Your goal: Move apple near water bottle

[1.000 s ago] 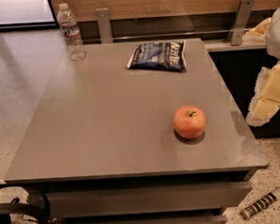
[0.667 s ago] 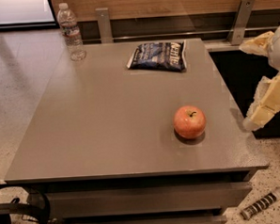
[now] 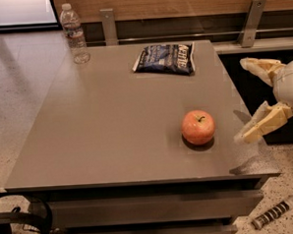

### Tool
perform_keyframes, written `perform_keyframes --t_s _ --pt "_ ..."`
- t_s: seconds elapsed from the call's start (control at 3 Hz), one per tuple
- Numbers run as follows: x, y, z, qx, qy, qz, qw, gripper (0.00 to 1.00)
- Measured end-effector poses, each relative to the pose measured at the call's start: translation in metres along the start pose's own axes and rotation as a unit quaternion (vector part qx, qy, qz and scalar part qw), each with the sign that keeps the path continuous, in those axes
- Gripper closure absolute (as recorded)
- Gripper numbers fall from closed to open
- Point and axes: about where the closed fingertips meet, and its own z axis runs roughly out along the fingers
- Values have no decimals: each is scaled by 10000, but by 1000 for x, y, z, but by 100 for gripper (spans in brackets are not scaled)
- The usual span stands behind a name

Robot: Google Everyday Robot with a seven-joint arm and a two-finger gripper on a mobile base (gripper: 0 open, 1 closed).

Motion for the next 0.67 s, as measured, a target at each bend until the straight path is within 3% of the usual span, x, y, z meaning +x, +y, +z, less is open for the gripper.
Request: perform_keyframes --t_s 0.33,0.67 --pt "-10 9 12 -22 -927 132 9956 0" --pt "-12 22 19 -217 -1222 311 9918 0"
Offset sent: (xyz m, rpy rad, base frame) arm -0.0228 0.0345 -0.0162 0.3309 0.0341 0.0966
